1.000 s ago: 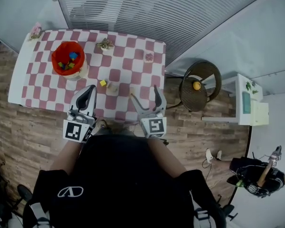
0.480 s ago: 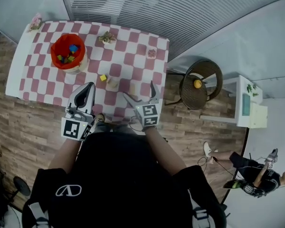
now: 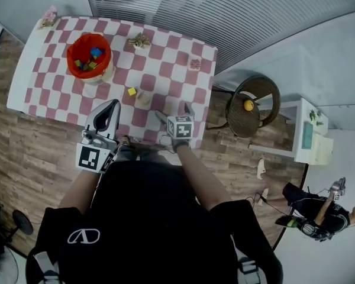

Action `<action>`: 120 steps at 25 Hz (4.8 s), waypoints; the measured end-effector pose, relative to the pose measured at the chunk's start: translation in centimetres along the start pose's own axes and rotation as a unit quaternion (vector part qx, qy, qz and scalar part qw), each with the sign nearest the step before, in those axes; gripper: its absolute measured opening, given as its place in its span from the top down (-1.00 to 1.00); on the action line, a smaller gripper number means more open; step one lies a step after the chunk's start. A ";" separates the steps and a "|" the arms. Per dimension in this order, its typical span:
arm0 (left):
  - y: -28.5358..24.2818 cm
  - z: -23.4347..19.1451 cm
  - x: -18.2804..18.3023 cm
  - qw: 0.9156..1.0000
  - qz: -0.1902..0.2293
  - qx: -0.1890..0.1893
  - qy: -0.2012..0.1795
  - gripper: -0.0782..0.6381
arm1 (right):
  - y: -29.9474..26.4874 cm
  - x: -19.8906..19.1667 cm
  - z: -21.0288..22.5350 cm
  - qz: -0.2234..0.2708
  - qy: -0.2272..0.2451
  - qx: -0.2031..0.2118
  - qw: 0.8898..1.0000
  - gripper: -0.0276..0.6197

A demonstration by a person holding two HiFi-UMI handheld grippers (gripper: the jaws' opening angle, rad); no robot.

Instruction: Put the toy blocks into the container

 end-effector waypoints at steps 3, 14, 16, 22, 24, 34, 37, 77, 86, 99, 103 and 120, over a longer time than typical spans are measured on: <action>0.5 -0.4 -0.4 1.000 -0.009 0.008 0.000 0.76 | -1.6 -1.7 0.1 -0.039 -0.012 0.006 0.999 -0.87; 1.0 -1.4 -0.3 1.000 -0.001 0.017 -0.003 0.76 | -3.8 -3.6 0.4 -0.126 -0.055 0.045 0.989 -0.33; 1.0 -1.5 -0.2 1.000 -0.002 0.020 0.000 0.76 | -4.1 -4.2 0.4 -0.144 -0.065 0.053 0.986 -0.21; 1.2 -1.9 -0.3 1.000 -0.003 0.025 -0.001 0.76 | -4.8 -4.9 0.6 -0.170 -0.064 0.056 0.982 0.11; 1.1 -1.9 0.0 1.000 0.001 0.027 0.005 0.76 | -4.8 -5.0 0.7 -0.177 -0.055 0.052 0.981 0.41; 1.1 -2.1 -0.2 1.000 0.000 0.028 0.007 0.76 | -4.4 -4.0 0.7 -0.164 -0.025 0.055 0.985 0.75; 1.2 -2.3 -0.5 1.000 -0.002 0.027 0.003 0.76 | -4.3 -3.9 0.8 -0.161 -0.021 0.059 0.985 0.76; 1.0 -2.6 1.1 1.000 0.007 0.030 -0.006 0.76 | 6.2 11.9 -1.7 0.135 0.086 0.102 0.982 0.51; 0.7 -3.3 1.4 0.999 -0.005 0.031 -0.022 0.76 | 17.8 20.5 -4.2 0.371 0.129 0.107 0.913 0.51; 0.5 -3.1 2.6 0.999 0.010 0.032 -0.040 0.76 | 22.4 22.8 -6.4 0.459 0.174 0.110 0.864 0.52; 0.4 -2.7 3.4 0.999 0.021 0.034 -0.036 0.76 | 21.3 25.1 -7.1 0.464 0.178 0.138 0.857 0.52; 3.7 -5.1 5.2 0.994 0.048 0.094 -0.026 0.76 | 4.3 39.0 -20.1 0.392 0.258 0.256 0.845 0.52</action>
Point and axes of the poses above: the fingertips, and each gripper's own axes: y backward along the fingers, z to its right, x out of its top, the point moved 1 cm from there along y, backward along the fingers, and after that the axes turned 9 degrees about y, right-handed, at the moved point
